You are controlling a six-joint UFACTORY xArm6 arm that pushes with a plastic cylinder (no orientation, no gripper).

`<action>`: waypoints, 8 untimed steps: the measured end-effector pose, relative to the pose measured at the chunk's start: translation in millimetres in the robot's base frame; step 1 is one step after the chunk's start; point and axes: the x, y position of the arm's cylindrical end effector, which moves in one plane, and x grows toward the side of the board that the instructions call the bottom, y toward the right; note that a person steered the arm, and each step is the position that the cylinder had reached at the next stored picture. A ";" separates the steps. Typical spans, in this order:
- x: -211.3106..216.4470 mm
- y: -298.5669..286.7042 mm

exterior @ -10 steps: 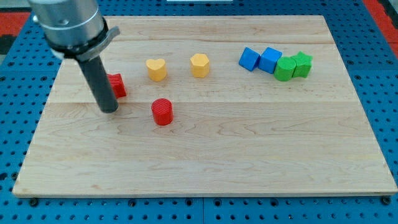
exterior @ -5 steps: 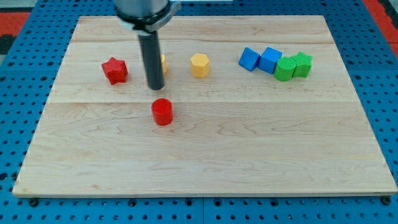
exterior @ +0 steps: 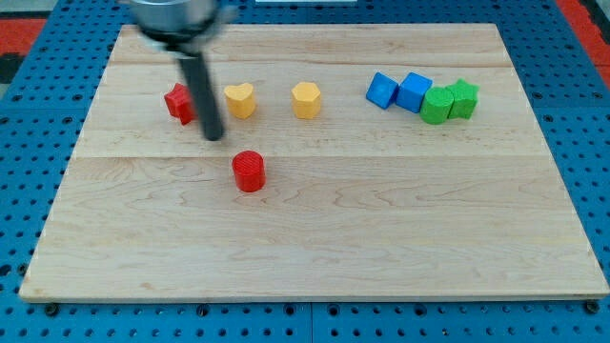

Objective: Place yellow blocks and red blocks in a horizontal line

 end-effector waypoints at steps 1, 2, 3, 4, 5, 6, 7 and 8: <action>63.3 60.9; 106.8 44.8; 70.4 -62.6; 110.0 -33.1; 98.9 48.8; 52.4 0.4; 19.7 -92.9; 12.6 -141.1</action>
